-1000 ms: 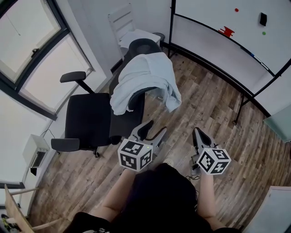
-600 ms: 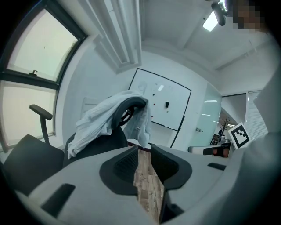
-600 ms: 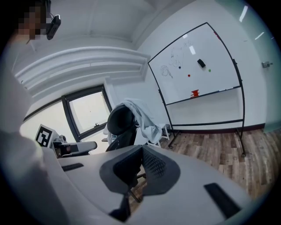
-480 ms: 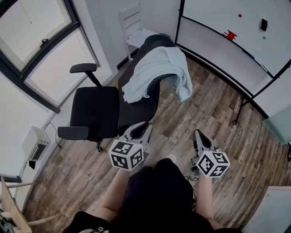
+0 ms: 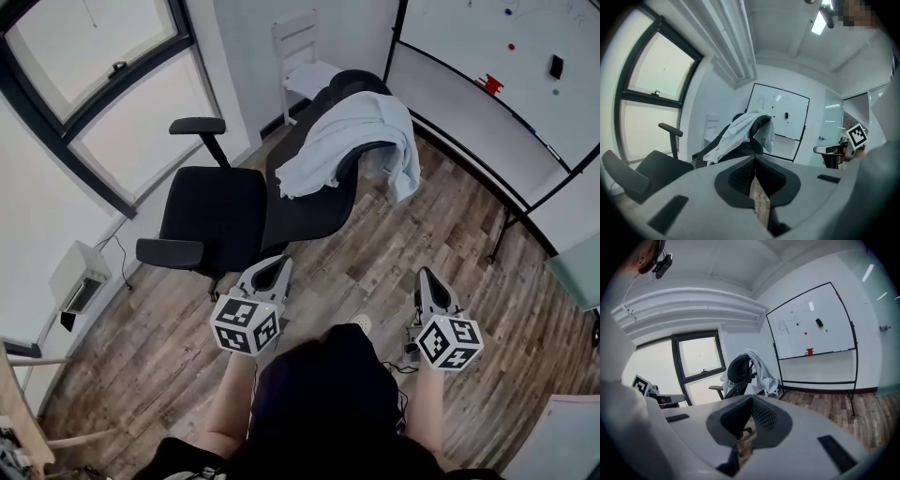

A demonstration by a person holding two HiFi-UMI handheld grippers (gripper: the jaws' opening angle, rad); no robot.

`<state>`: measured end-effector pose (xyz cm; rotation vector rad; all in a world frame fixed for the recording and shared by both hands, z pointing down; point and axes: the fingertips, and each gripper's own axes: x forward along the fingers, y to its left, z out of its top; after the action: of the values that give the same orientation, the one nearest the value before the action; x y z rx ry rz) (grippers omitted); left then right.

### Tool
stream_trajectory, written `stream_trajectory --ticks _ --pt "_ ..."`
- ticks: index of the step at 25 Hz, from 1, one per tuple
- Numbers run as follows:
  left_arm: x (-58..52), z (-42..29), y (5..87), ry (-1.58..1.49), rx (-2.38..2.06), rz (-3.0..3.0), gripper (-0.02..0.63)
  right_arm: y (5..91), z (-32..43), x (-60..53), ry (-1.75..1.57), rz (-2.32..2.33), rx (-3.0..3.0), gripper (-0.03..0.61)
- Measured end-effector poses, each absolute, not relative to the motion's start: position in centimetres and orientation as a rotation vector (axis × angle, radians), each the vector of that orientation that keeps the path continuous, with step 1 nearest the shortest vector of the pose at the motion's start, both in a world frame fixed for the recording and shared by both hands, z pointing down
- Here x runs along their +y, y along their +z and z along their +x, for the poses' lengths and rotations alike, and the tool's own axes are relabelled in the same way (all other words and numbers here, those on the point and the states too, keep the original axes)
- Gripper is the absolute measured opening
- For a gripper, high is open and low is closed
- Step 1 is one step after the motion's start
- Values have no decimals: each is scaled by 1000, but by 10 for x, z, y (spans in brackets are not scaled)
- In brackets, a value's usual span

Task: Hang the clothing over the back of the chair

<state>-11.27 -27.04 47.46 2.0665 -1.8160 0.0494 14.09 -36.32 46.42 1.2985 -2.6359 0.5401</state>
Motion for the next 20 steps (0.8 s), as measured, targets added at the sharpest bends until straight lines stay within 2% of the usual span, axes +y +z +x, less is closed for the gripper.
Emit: stream_trajectory --ticks 6,20 --pt "-250 -128 472 23 -1871 2044 8 466 136 -349 514 1282 -2645 0" --pt "-256 -114 457 0 -1851 2115 8 459 129 -342 490 1233 -2673 0"
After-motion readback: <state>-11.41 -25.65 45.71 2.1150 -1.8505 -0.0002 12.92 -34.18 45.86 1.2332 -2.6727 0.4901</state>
